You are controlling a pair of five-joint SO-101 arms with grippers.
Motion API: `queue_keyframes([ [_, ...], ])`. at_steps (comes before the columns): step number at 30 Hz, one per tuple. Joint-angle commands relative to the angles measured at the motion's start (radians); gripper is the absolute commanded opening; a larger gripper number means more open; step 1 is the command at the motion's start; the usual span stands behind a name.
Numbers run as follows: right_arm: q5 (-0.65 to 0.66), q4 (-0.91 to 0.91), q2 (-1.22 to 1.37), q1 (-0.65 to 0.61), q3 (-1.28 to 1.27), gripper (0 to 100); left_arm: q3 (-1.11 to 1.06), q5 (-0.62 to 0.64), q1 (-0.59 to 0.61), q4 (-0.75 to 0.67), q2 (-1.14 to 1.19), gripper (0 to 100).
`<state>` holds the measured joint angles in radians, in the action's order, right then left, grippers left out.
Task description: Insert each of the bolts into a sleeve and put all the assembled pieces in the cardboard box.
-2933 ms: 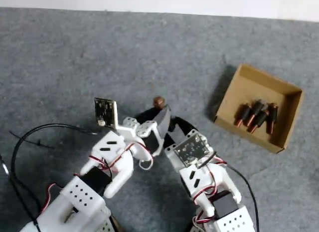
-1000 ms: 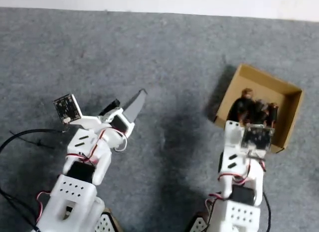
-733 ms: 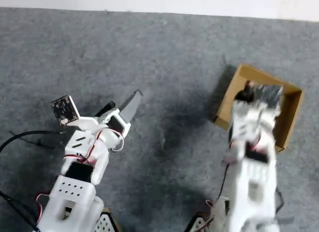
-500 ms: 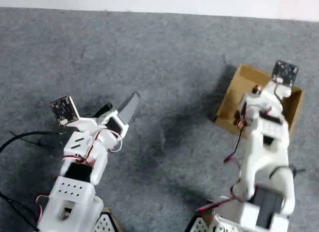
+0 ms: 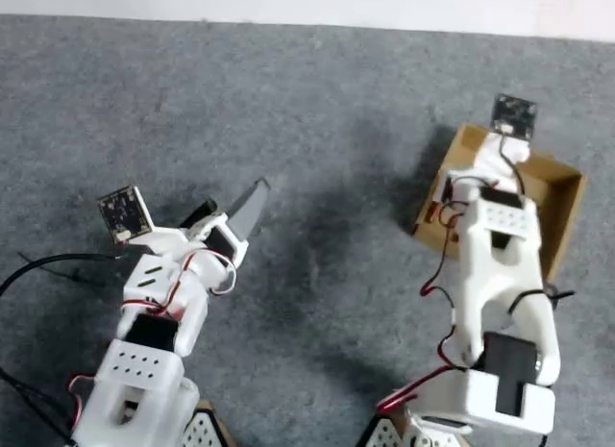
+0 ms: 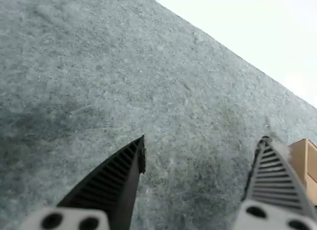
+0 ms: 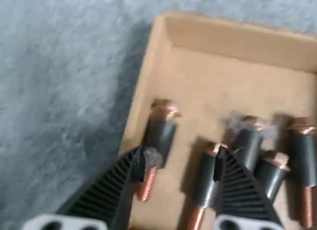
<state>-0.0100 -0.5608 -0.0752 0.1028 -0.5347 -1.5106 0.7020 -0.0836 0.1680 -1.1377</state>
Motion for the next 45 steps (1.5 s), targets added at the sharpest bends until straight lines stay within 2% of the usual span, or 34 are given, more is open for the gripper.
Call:
queue_keyframes([
  [1,-0.012,-0.028,-0.097,-0.028,0.012,19.9,0.005,-0.009,0.008,-0.002,-0.015,32],
  [7,-0.055,0.067,-0.456,-0.082,-0.286,19.9,0.002,-0.021,0.007,0.002,-0.015,32],
  [11,-0.054,0.209,-0.705,-0.153,-0.578,19.9,-0.031,-0.169,-0.028,0.002,-0.035,32],
  [18,-0.054,0.259,-1.061,-0.182,-0.921,19.9,-0.176,-0.262,-0.036,0.012,-0.302,32],
  [20,-0.054,0.259,-1.15,-0.182,-0.97,19.9,-0.196,-0.304,-0.038,0.098,-0.398,32],
  [26,-0.055,0.257,-1.402,-0.182,-1.155,19.9,-0.186,-0.397,-0.036,0.546,-0.67,32],
  [29,-0.054,0.254,-1.523,-0.182,-1.251,19.9,-0.185,-0.446,-0.039,0.695,-0.702,32],
  [33,-0.054,0.068,-1.624,-0.182,-1.296,20.0,-0.186,-0.525,-0.036,0.852,-0.659,32],
  [36,-0.054,-0.054,-1.669,-0.182,-1.296,20.1,-0.186,-0.562,-0.036,0.914,-0.642,32],
  [45,-0.054,-0.478,-1.678,-0.16,-1.296,20.1,-0.188,-0.568,-0.028,1.074,-0.641,32],
])
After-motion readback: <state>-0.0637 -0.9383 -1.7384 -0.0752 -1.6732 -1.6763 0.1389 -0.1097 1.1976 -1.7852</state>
